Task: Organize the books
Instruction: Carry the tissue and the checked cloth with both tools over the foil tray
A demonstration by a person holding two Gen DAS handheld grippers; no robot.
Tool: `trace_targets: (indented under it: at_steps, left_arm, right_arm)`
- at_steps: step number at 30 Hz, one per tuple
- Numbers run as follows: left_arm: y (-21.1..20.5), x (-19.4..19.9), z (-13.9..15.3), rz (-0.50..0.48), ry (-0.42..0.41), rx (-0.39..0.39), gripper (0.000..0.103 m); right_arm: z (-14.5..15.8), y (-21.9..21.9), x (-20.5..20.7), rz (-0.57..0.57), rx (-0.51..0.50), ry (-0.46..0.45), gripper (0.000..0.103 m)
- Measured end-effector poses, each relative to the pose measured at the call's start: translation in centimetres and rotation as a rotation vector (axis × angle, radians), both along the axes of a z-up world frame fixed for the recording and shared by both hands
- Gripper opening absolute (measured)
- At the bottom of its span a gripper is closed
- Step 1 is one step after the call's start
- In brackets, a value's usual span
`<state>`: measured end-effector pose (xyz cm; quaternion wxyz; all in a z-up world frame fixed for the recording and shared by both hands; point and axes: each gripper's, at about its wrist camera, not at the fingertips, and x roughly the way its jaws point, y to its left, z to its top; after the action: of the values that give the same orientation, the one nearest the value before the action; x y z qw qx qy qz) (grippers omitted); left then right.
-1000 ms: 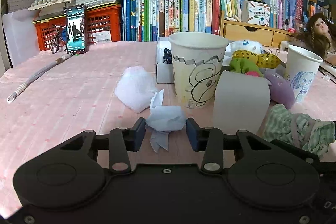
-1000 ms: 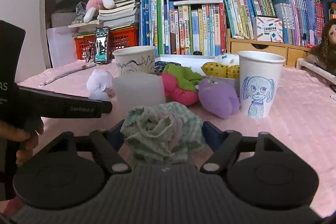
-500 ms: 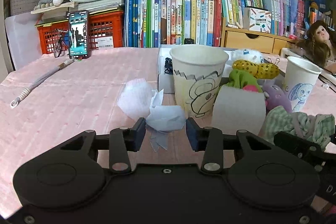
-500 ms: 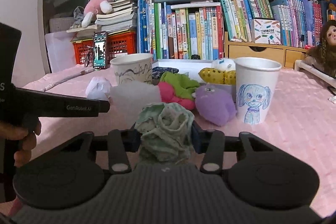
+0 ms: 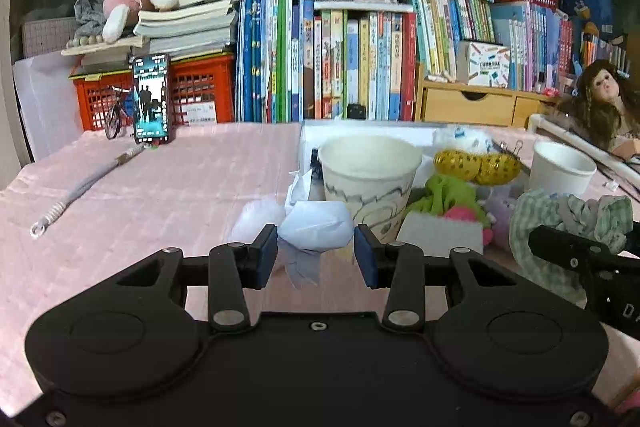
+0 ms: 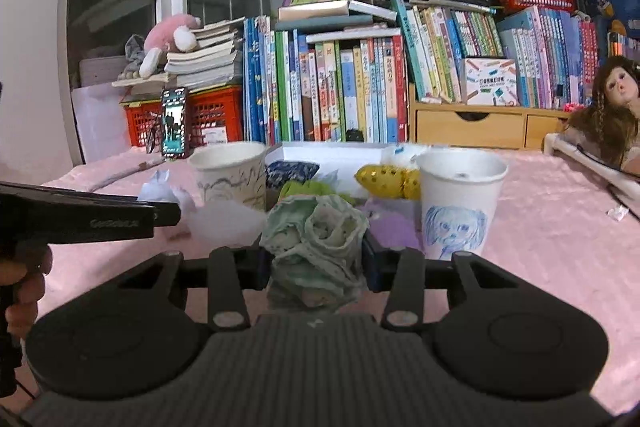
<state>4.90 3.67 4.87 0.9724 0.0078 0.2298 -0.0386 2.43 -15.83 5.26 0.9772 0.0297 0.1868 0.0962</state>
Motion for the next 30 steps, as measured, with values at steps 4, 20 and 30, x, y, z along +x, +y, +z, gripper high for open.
trace_targets:
  at_steps: [4, 20, 30]
  left_arm:
    - [0.0, 0.1, 1.2, -0.001, -0.026, 0.000, 0.039]
    - [-1.2, 1.6, 5.6, -0.055, -0.097, 0.003, 0.039]
    - [-2.0, 5.9, 9.2, -0.113, -0.065, -0.017, 0.039]
  right_arm:
    - [0.8, -0.5, 0.4, -0.015, 0.014, -0.014, 0.047]
    - [3.1, -1.8, 1.8, -0.043, 0.031, -0.073, 0.047]
    - [6.4, -3.7, 4.6, -0.031, 0.067, -0.100, 0.045]
